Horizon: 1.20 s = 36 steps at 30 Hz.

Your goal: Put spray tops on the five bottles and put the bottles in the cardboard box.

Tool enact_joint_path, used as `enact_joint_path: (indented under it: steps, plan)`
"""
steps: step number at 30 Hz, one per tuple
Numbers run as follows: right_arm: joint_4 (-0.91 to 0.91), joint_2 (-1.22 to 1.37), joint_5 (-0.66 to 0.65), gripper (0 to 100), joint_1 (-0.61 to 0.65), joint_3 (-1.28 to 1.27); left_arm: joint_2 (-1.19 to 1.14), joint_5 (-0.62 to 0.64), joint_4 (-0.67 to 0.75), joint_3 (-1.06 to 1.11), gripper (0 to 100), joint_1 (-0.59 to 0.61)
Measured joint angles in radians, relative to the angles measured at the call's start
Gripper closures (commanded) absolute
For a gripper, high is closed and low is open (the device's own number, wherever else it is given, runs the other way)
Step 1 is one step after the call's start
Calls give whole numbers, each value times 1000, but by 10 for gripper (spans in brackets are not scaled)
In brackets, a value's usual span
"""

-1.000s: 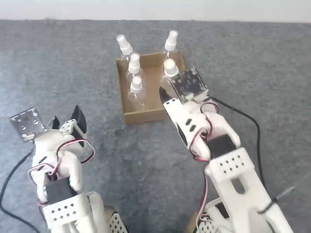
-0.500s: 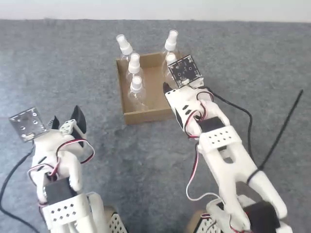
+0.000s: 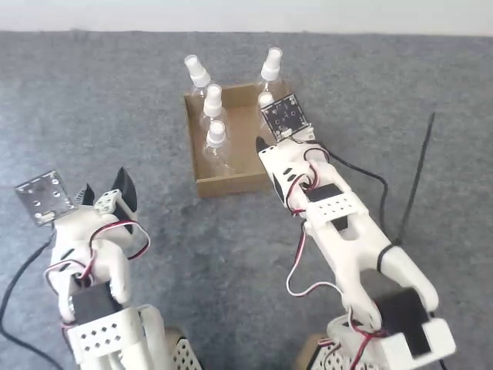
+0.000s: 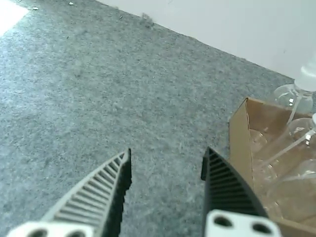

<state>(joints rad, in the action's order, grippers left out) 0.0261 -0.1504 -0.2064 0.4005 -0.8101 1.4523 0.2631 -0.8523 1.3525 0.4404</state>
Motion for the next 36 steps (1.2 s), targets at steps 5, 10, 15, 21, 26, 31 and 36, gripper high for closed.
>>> enact_joint_path:
  steps: [5, 10, 15, 21, 26, 31, 36]
  plan:
    - [-11, 31, 0, 950, 0, 0, 0, 0, 0, 0, 779, 0]
    - [-11, 31, 0, 947, 0, 0, 0, 0, 0, 0, 779, 0]
    - [-11, 31, 0, 860, 0, 0, 0, 0, 0, 0, 779, 0]
    - [-11, 31, 0, 828, 0, 0, 0, 0, 0, 0, 779, 0]
    - [-11, 31, 0, 745, 0, 0, 0, 0, 0, 0, 779, 0]
    - [-11, 31, 2, 724, 0, 0, 0, 0, 0, 0, 779, 0]
    - [-6, 31, 20, 692, 0, 0, 0, 0, 0, 0, 779, 0]
